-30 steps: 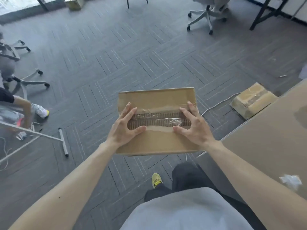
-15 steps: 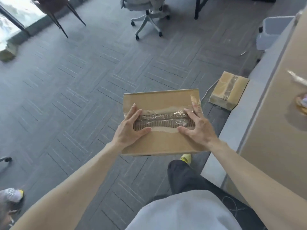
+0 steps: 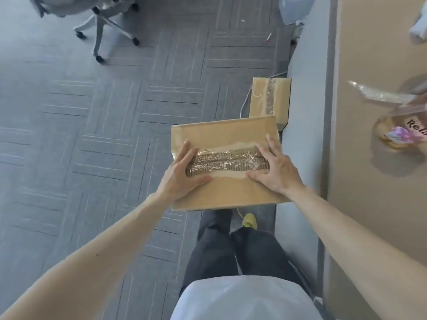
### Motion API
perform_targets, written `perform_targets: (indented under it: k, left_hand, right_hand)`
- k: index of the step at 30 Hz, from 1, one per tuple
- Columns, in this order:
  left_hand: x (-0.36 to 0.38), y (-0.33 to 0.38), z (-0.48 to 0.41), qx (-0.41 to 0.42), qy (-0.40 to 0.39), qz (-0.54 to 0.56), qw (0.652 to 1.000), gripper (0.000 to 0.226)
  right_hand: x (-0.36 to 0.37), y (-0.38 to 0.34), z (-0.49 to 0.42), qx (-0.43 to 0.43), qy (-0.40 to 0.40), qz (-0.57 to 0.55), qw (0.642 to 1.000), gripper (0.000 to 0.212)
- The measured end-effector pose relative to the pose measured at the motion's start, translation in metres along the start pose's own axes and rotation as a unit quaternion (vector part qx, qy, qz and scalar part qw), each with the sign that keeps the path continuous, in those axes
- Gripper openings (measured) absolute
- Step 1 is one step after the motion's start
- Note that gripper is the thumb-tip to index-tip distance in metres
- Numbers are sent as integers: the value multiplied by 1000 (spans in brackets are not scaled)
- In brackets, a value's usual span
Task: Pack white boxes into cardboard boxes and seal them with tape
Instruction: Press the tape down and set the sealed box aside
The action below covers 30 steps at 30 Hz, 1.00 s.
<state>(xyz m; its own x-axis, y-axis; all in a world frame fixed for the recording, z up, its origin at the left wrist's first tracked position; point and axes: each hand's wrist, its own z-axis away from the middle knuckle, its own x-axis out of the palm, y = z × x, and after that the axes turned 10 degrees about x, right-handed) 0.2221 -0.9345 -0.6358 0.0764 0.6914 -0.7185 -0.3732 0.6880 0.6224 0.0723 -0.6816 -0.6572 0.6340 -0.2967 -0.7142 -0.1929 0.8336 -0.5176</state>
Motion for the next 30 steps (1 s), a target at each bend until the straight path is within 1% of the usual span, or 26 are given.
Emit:
perform_targets:
  k: [8,14,17,21,25,30]
  left_hand:
    - [31,-57,-153,39,-86,20,995,106]
    - [109,-108,-254,44,-110,20,993,104]
    - [161,-139,-295,43,-107,4,993,104]
    - [232,-183,-334,69,-107,-9,992,106]
    - [295,-225,-364,81,-110,-11,991,108]
    - [356,-266,-397,101,-100,-2,990,108]
  right_hand:
    - [26,32,-111,100,14,2,995,99]
    - [87,105,-210,144,43,-23,988,101]
    - [128,152,-259,144,52,-44,987,103]
    - [180,209,-304,149,64,-43,986,102]
    - [229,257,-337,137,78,-48,986,101]
    - [274,310,-380,100,99,-36,989,100]
